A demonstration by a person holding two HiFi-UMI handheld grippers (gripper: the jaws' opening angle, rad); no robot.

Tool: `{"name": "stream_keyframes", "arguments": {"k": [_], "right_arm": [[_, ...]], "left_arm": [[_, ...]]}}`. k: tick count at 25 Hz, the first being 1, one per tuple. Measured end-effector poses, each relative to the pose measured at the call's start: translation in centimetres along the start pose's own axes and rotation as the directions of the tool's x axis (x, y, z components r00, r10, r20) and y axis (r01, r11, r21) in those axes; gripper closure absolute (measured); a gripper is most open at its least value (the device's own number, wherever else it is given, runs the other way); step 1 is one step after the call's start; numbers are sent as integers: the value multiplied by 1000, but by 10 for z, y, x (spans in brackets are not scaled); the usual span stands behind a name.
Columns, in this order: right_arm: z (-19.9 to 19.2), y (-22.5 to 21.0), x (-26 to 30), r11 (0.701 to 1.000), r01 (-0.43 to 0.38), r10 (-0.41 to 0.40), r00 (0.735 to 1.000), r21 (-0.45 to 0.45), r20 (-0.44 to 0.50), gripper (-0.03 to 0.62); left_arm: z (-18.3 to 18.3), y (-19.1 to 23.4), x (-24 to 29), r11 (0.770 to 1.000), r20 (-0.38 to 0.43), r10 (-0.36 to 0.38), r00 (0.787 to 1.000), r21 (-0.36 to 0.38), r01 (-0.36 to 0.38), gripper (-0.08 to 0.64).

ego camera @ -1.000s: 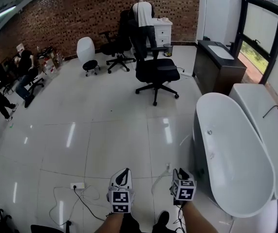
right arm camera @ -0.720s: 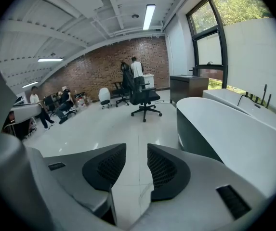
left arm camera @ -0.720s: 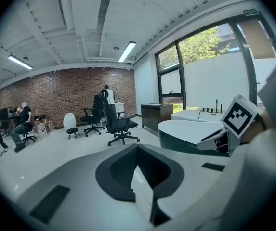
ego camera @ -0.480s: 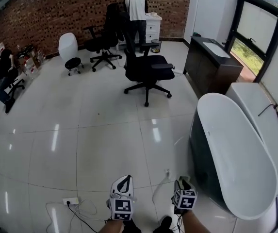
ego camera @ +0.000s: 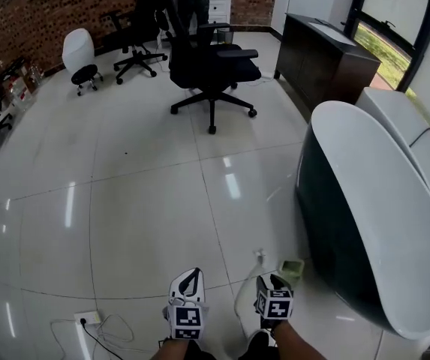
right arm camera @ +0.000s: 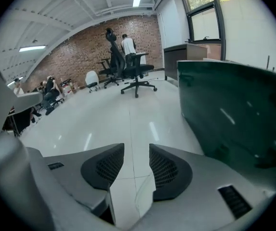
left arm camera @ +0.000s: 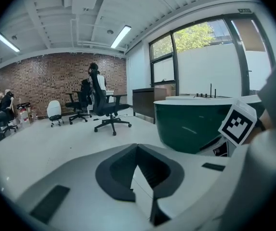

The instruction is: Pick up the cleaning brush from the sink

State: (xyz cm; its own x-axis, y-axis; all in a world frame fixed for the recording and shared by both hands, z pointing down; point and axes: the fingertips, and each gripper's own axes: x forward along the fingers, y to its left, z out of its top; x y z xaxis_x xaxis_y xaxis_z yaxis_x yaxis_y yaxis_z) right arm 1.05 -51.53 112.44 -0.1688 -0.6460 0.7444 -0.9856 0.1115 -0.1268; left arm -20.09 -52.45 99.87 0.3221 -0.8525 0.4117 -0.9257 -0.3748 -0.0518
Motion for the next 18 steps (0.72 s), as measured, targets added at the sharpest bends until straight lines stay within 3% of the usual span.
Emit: {"name": "stream_keyframes", "arguments": {"k": [4, 11, 15, 18], "right_arm": [[-82, -50, 142, 1000, 14, -13, 997, 4, -78, 420], [-203, -81, 295, 998, 33, -23, 979, 44, -200, 420], [-256, -87, 344, 994, 50, -25, 969, 97, -246, 396], [-303, -97, 391, 993, 77, -47, 958, 93, -283, 396]], "left_arm": [[-109, -18, 104, 999, -11, -38, 999, 21, 39, 561], [-248, -13, 201, 998, -61, -60, 996, 3, 60, 562], [-304, -16, 222, 997, -100, -78, 992, 0, 78, 562], [-337, -13, 243, 998, -77, -63, 995, -10, 62, 561]]}}
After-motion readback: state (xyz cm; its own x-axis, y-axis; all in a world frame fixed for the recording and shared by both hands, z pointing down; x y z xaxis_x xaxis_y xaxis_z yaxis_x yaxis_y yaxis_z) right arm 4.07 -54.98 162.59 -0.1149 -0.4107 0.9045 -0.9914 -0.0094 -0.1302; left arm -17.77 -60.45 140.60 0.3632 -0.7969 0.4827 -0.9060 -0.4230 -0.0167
